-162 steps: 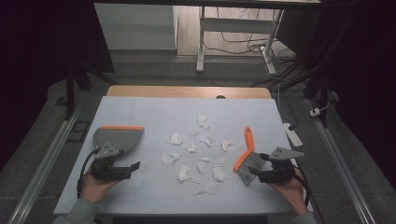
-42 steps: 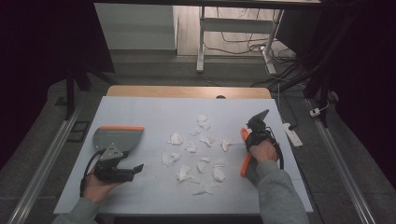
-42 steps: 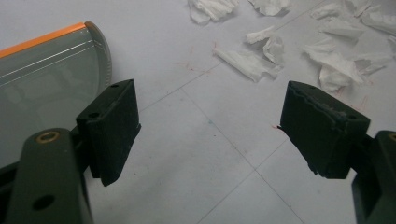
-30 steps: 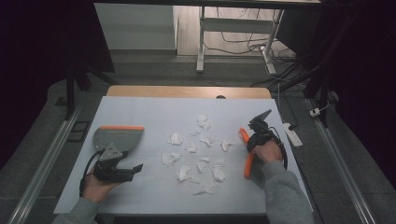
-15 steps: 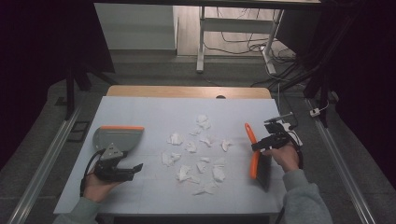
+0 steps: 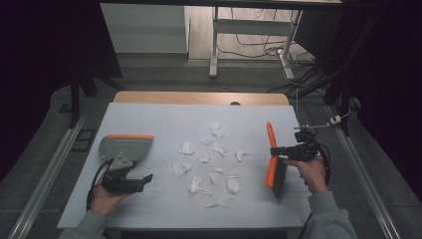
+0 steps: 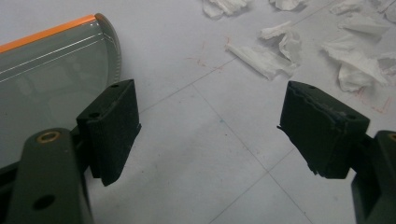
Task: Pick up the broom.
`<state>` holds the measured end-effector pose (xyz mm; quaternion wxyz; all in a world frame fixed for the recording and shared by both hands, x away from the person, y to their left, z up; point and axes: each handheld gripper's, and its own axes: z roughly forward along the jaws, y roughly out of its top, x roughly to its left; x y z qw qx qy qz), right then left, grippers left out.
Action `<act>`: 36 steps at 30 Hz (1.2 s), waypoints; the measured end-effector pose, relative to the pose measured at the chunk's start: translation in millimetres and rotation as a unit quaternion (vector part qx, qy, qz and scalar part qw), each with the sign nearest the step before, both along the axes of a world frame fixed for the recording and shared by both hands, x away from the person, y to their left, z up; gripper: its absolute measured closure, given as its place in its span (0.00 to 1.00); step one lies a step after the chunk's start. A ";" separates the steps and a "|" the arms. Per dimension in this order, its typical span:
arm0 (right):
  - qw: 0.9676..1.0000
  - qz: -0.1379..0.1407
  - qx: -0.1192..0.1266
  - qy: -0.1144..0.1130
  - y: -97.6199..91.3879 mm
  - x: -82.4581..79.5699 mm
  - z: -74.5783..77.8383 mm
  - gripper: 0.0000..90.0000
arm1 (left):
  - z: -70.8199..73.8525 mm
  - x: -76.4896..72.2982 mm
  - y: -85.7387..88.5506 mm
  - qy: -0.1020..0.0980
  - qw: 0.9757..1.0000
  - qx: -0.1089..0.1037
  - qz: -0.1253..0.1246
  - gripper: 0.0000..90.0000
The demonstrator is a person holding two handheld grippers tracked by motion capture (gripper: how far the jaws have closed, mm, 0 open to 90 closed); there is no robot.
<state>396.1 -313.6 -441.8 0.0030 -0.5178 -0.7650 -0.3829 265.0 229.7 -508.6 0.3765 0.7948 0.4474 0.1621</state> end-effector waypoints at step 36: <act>0.979 0.043 0.148 -0.131 56.7 -9.6 22.0 0.79 | 8.2 1.6 -16.2 -0.026 1.000 -0.014 -0.001 0.24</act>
